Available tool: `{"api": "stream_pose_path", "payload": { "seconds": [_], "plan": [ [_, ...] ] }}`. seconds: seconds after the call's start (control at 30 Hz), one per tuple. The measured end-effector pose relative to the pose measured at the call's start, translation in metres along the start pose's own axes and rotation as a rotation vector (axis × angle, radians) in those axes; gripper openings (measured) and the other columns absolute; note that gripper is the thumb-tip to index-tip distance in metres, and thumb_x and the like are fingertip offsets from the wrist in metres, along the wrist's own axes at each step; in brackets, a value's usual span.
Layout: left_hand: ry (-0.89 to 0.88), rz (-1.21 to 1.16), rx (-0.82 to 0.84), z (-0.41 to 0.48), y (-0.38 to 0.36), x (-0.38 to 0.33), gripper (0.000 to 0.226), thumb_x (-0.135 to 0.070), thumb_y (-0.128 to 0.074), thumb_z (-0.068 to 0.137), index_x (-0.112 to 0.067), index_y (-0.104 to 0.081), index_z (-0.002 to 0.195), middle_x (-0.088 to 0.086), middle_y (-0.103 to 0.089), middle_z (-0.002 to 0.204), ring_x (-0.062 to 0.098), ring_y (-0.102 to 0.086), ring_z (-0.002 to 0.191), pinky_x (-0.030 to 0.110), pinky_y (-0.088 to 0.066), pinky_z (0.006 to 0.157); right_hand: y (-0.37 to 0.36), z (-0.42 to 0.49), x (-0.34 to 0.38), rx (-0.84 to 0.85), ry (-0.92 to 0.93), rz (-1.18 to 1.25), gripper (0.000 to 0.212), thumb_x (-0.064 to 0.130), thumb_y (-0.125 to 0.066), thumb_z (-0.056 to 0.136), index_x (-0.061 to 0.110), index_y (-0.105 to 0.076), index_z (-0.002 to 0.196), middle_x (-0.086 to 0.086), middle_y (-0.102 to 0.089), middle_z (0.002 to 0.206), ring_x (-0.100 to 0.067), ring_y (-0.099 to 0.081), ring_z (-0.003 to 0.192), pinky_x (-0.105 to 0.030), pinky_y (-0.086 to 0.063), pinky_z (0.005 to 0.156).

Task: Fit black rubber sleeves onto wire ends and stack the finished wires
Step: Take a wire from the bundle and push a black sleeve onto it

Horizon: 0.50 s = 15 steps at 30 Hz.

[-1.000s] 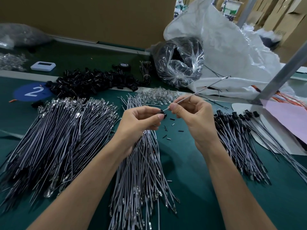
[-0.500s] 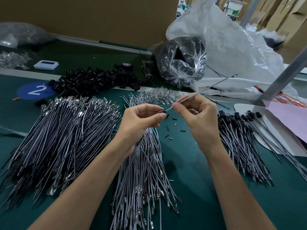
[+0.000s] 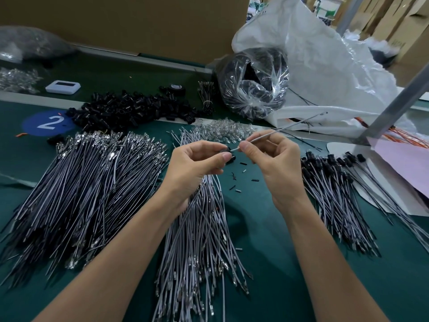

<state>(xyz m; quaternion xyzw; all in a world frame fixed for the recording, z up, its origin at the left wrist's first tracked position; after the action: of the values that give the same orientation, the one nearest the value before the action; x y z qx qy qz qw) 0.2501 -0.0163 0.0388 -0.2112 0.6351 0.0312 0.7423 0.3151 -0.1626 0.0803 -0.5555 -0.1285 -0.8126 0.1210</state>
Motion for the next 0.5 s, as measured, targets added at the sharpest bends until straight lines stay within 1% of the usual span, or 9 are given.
{"api": "stream_pose_path", "payload": {
  "seconds": [0.13, 0.2, 0.33, 0.43, 0.5],
  "plan": [
    [-0.003, 0.023, 0.007, -0.0004, -0.0008, 0.0002, 0.027, -0.021, -0.080, 0.065, -0.011, -0.074, 0.089, -0.001, -0.073, 0.074, 0.009, -0.068, 0.070, 0.023, -0.058, 0.069, -0.0039, 0.0001, 0.0035, 0.017, 0.062, -0.083, 0.018, 0.005, -0.078, 0.079, 0.018, -0.067, 0.075, 0.002, -0.068, 0.070, -0.010, -0.064, 0.067, -0.020, -0.049, 0.065],
    [-0.003, 0.027, 0.000, -0.0005, -0.0003, 0.0004, 0.027, -0.021, -0.080, 0.065, -0.010, -0.074, 0.089, -0.001, -0.073, 0.073, 0.009, -0.068, 0.070, 0.023, -0.058, 0.069, -0.0059, -0.0007, 0.0028, 0.030, 0.066, -0.098, 0.019, 0.005, -0.079, 0.079, 0.019, -0.067, 0.074, -0.001, -0.069, 0.070, -0.011, -0.065, 0.066, -0.020, -0.049, 0.064],
    [-0.008, 0.031, 0.001, -0.0007, -0.0003, -0.0011, 0.027, -0.022, -0.080, 0.065, -0.010, -0.074, 0.089, -0.003, -0.073, 0.073, 0.007, -0.067, 0.070, 0.022, -0.058, 0.068, -0.0019, 0.0002, 0.0038, 0.016, 0.096, -0.167, 0.019, 0.006, -0.079, 0.079, 0.019, -0.067, 0.072, 0.001, -0.069, 0.070, -0.010, -0.065, 0.066, -0.020, -0.049, 0.064],
    [-0.012, 0.048, 0.003, -0.0006, -0.0022, -0.0010, 0.024, -0.016, -0.080, 0.070, -0.007, -0.074, 0.091, -0.004, -0.072, 0.072, 0.006, -0.066, 0.070, 0.021, -0.057, 0.067, 0.0001, 0.0012, 0.0049, 0.024, 0.116, -0.211, 0.017, 0.007, -0.079, 0.079, 0.019, -0.067, 0.073, 0.000, -0.068, 0.071, -0.013, -0.065, 0.067, -0.026, -0.049, 0.063],
    [-0.020, 0.049, -0.008, -0.0006, -0.0019, -0.0012, 0.024, -0.014, -0.080, 0.069, -0.006, -0.073, 0.091, -0.004, -0.072, 0.072, 0.007, -0.065, 0.069, 0.021, -0.057, 0.067, -0.0018, 0.0012, 0.0039, 0.046, 0.117, -0.235, 0.018, 0.007, -0.079, 0.079, 0.019, -0.067, 0.073, 0.003, -0.067, 0.072, -0.013, -0.064, 0.067, -0.032, -0.049, 0.061]
  ]
}}
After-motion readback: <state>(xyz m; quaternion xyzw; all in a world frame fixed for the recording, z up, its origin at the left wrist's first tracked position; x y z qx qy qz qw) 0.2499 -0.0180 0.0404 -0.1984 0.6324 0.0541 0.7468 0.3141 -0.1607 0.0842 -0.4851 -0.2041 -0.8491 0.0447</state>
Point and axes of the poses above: each hand's wrist, its own z-axis towards the middle knuckle, its own y-axis out of the back of the hand, x = y × z, the point moved 6 cm from there along z, towards the middle knuckle
